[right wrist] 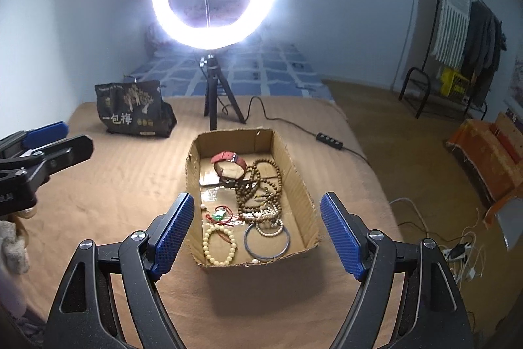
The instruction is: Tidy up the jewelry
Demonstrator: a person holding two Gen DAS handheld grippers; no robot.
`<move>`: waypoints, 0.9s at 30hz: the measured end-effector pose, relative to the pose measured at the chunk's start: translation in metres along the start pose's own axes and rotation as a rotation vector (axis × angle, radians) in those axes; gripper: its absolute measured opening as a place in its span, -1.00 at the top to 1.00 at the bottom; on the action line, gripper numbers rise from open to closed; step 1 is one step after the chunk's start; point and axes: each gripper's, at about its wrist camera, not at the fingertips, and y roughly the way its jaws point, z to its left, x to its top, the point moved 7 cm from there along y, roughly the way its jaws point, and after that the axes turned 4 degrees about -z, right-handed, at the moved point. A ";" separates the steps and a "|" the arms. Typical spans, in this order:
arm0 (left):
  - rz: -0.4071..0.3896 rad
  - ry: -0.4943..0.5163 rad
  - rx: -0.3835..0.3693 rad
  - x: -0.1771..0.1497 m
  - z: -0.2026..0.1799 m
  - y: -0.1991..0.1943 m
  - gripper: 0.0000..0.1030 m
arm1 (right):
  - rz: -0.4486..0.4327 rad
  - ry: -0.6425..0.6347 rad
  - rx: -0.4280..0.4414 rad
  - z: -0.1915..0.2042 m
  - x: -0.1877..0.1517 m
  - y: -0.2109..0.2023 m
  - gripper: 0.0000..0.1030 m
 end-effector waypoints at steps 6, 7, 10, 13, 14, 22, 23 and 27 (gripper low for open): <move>-0.019 0.034 0.025 0.001 -0.002 -0.030 -0.70 | -0.043 0.007 -0.017 0.005 0.003 -0.023 -0.56; -0.022 0.040 0.029 0.000 -0.003 -0.033 -0.70 | -0.053 0.004 -0.024 0.006 0.004 -0.027 -0.57; -0.030 0.055 0.040 -0.002 -0.006 -0.046 -0.73 | -0.074 -0.002 -0.029 0.009 0.005 -0.034 -0.58; -0.041 0.059 0.040 -0.003 -0.009 -0.058 -0.91 | -0.092 0.000 -0.027 0.012 0.006 -0.043 -0.58; -0.050 0.063 0.043 -0.004 -0.009 -0.062 -0.92 | -0.098 0.001 -0.028 0.012 0.005 -0.045 -0.58; -0.070 0.081 0.058 -0.012 -0.013 -0.071 -1.00 | -0.156 0.002 -0.055 0.014 0.004 -0.059 -0.59; -0.071 0.084 0.061 -0.014 -0.013 -0.072 -1.00 | -0.161 0.004 -0.058 0.014 0.004 -0.060 -0.59; -0.071 0.096 0.060 -0.018 -0.014 -0.071 -1.00 | -0.172 0.011 -0.067 0.013 0.005 -0.062 -0.60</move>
